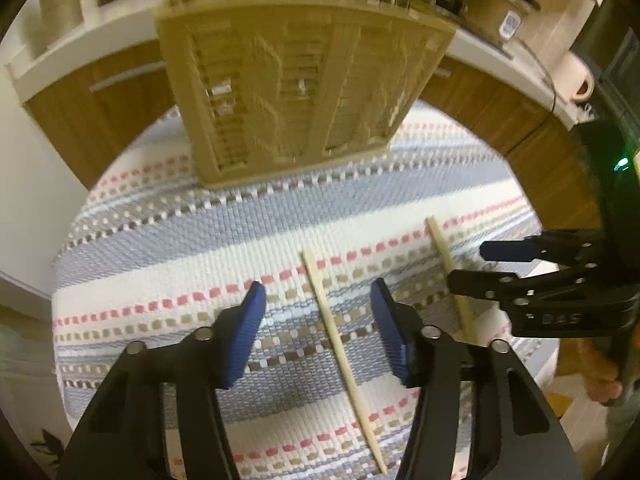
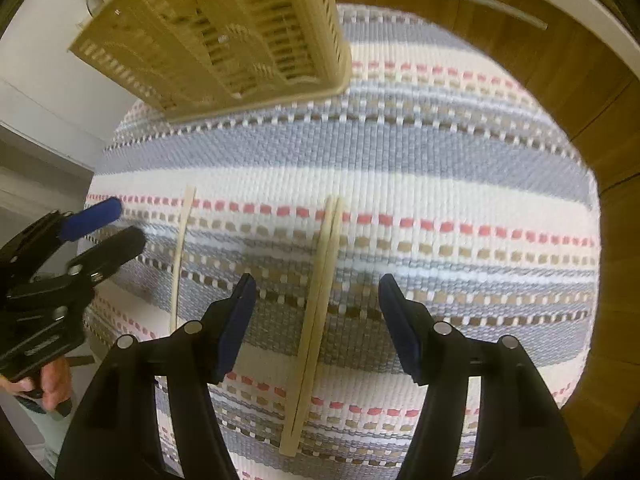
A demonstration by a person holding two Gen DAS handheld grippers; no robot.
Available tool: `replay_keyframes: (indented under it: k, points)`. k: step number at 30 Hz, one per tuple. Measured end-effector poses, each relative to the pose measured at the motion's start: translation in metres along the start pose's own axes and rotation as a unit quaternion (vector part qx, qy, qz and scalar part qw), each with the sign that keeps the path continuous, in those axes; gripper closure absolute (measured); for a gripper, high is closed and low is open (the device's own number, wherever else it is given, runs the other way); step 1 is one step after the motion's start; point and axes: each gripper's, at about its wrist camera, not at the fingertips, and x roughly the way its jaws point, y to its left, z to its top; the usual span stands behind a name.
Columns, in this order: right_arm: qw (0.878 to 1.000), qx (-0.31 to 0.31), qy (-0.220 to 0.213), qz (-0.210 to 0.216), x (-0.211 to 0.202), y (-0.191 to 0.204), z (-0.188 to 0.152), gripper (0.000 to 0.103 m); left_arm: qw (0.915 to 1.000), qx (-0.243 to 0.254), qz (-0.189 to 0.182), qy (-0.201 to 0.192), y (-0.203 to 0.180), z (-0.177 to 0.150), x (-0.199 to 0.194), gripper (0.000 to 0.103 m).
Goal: Organize utensils
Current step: 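Close the left tool on one chopstick while the right tool grasps a chopstick pair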
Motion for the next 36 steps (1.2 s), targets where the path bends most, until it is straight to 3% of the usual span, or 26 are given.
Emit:
replay_keyframes:
  k: [3,6,14,18,22,30,34,36]
  points:
    - [1.0,-0.008,0.014,-0.008,0.006,0.005,-0.004,0.067,0.9999,-0.003,0.0,0.016,0.003,-0.002,0.016,0.061]
    - [1.0,-0.008,0.025,-0.016,0.013,0.006,-0.004,0.067,0.9996,-0.007,-0.004,0.027,0.006,-0.003,0.026,0.068]
    - [0.997,-0.028,0.032,-0.061,0.03,0.042,0.005,0.067,0.9991,0.006,0.007,0.041,0.0,0.0,0.039,0.069]
    - [0.995,-0.049,0.024,-0.089,0.036,0.058,0.002,0.077,0.9989,0.012,0.02,0.041,-0.008,0.0,0.044,0.069]
    - [0.994,-0.061,0.019,-0.088,0.038,0.068,-0.007,0.09,0.9966,0.039,0.058,0.044,-0.033,0.0,0.05,0.072]
    - [0.994,-0.083,0.006,-0.072,0.034,0.063,-0.027,0.092,0.994,0.041,0.087,0.054,-0.053,0.001,0.056,0.078]
    - [0.994,-0.09,-0.005,-0.062,0.032,0.059,-0.035,0.093,0.9921,0.044,0.104,0.054,-0.06,-0.002,0.058,0.095]
    - [0.994,-0.096,-0.01,-0.056,0.028,0.05,-0.038,0.093,0.9916,0.045,0.11,0.05,-0.066,-0.005,0.059,0.096]
